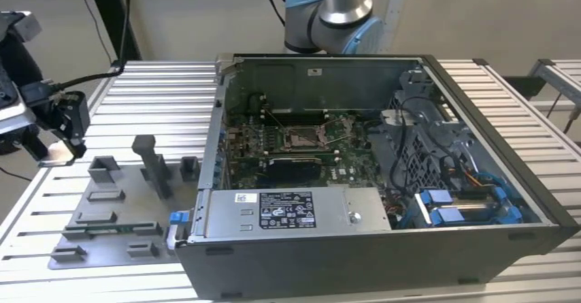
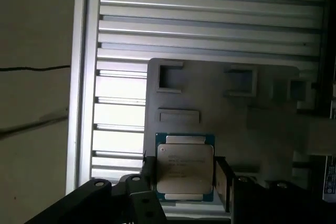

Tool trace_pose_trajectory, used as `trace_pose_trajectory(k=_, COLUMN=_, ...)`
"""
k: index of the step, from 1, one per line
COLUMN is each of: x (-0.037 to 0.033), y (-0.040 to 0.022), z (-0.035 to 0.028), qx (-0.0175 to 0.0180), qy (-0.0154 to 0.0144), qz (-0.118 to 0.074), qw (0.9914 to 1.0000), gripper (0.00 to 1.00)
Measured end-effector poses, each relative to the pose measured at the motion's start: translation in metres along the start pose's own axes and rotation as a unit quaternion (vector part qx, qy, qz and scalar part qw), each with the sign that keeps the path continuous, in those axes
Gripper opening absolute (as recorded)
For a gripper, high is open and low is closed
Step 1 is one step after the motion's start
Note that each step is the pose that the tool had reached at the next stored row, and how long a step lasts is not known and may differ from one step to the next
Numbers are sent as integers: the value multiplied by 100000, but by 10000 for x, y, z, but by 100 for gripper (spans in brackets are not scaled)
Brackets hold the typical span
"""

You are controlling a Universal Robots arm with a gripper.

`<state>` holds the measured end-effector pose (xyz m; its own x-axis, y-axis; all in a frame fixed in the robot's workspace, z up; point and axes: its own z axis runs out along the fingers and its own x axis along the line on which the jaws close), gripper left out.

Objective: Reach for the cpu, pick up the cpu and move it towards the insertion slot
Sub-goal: 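Pick up the cpu and move it towards the insertion slot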

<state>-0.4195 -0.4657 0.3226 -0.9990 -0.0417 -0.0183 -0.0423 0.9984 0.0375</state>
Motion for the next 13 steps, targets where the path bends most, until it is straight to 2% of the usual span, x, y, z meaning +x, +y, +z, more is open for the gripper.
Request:
trace_pose_trajectory(k=6, x=-5, y=10, z=-269, qx=-3, qy=0, qz=2, qw=100000, gripper=0)
trace_pose_trajectory(k=11, x=-8, y=17, z=-449, qx=-3, qy=3, qz=1, qw=100000, gripper=0)
trace_pose_trajectory(k=13, x=-9, y=18, z=-485, qx=-2, qy=-2, qz=-2, qw=100000, gripper=0)
